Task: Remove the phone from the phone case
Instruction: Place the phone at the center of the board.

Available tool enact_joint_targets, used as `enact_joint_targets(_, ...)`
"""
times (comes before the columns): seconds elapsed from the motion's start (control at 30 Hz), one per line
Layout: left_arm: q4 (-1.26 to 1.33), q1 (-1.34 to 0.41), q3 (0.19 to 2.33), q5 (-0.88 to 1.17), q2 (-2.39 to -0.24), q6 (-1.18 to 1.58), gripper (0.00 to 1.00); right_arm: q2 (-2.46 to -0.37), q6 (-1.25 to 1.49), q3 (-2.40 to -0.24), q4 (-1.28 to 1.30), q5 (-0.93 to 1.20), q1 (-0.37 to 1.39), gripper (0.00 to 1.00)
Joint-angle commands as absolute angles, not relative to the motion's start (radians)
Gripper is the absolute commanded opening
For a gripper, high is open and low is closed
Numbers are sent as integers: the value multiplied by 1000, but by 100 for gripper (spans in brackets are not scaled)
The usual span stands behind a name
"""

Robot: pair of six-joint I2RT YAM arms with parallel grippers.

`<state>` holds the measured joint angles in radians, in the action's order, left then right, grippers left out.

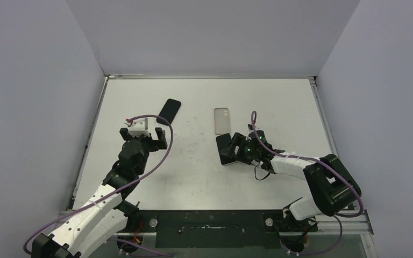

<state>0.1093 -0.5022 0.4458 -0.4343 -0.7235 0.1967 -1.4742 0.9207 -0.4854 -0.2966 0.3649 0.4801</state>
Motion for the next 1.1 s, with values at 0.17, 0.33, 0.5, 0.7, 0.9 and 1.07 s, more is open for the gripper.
enact_joint_targets(0.17, 163, -497, 459, -460, -726, 190, 97, -1470, 722, -639, 162, 12, 630, 87)
enact_joint_targets(0.33, 164, -497, 459, -459, -720, 197, 97, -1531, 697, -744, 292, -145, 702, 89)
enact_joint_targets(0.5, 169, -496, 455, -454, -713, 204, 97, -1626, 688, -852, 364, -219, 788, 88)
enact_joint_targets(0.7, 175, -495, 453, -449, -708, 209, 97, -1707, 694, -930, 411, -255, 841, 86)
enact_joint_targets(0.9, 176, -496, 449, -450, -705, 210, 97, -1749, 688, -953, 410, -238, 842, 79)
enact_joint_targets(1.07, 178, -495, 448, -451, -703, 211, 97, -1754, 662, -975, 396, -223, 831, 66)
